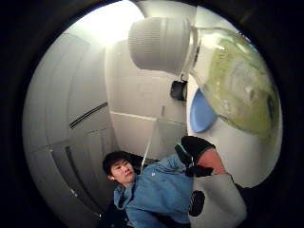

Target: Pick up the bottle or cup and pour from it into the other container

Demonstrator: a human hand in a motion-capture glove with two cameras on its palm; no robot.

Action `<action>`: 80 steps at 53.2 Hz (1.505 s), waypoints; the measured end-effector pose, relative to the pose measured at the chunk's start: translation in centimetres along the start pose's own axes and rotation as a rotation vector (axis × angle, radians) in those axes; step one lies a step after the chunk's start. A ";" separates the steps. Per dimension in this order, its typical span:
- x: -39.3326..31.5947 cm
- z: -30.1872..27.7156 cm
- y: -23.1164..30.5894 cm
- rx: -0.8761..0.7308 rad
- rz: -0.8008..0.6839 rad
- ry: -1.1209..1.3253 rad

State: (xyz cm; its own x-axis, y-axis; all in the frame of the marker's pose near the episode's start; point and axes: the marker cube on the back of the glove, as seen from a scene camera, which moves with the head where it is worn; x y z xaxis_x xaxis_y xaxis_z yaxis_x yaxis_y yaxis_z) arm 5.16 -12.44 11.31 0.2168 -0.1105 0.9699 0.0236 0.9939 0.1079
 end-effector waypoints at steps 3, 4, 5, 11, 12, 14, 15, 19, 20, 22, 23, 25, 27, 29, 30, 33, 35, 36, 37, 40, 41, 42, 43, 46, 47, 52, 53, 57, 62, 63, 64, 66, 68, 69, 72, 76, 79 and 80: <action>0.1 0.8 -0.4 0.063 -0.027 -0.045; 0.2 1.1 -0.5 0.085 -0.037 -0.054; 0.3 1.3 -0.5 0.107 -0.048 -0.061; 0.8 2.5 -0.9 0.211 -0.084 -0.066; 0.9 2.5 -1.1 0.224 -0.088 -0.067; 0.9 2.7 -1.3 0.247 -0.094 -0.072; 0.9 2.7 -1.4 0.256 -0.096 -0.074; 1.0 3.2 -1.5 0.279 -0.101 -0.069; 1.0 3.2 -1.6 0.284 -0.102 -0.068; 0.9 3.2 -1.8 0.294 -0.100 -0.067; 0.9 3.2 -1.9 0.298 -0.098 -0.068; 0.8 3.2 -2.1 0.302 -0.097 -0.068; 0.8 3.2 -2.3 0.304 -0.096 -0.066; 0.7 3.2 -2.5 0.302 -0.092 -0.062; 0.7 3.3 -2.5 0.298 -0.088 -0.059; 0.5 3.7 -2.6 0.275 -0.079 -0.035; 0.3 3.9 -2.9 0.255 -0.079 -0.006; 0.0 4.0 -3.0 0.245 -0.078 0.010; -0.2 4.1 -3.2 0.234 -0.077 0.025; -1.0 4.4 -3.7 0.202 -0.074 0.064; -1.4 4.5 -3.9 0.189 -0.074 0.077; -1.7 4.6 -4.1 0.176 -0.074 0.091; -2.0 4.7 -4.3 0.162 -0.076 0.105; -3.0 5.3 -4.6 0.119 -0.084 0.152; -3.3 5.5 -4.7 0.104 -0.086 0.168; -5.0 6.3 -5.8 0.007 -0.101 0.300; -5.4 6.5 -6.0 -0.014 -0.105 0.334; -7.0 8.0 -7.0 -0.104 -0.104 0.479; -8.8 9.6 -8.2 -0.250 -0.061 0.615; -9.0 9.9 -8.5 -0.276 -0.054 0.642; -9.2 10.1 -8.8 -0.302 -0.050 0.670; -9.7 10.6 -9.3 -0.354 -0.046 0.734; -10.2 11.1 -9.8 -0.406 -0.043 0.817; -10.4 11.4 -10.1 -0.432 -0.042 0.867; -10.8 12.4 -10.8 -0.506 -0.035 1.020; -11.3 13.6 -11.5 -0.582 -0.018 1.181; -11.4 14.2 -11.9 -0.622 -0.005 1.310; -11.4 14.2 -12.1 -0.636 -0.008 1.374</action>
State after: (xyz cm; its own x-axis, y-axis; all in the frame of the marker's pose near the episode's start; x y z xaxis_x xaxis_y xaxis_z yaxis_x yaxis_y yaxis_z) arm -11.43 -23.23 2.03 0.9221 -0.3864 -0.0204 0.3560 0.8680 -0.3461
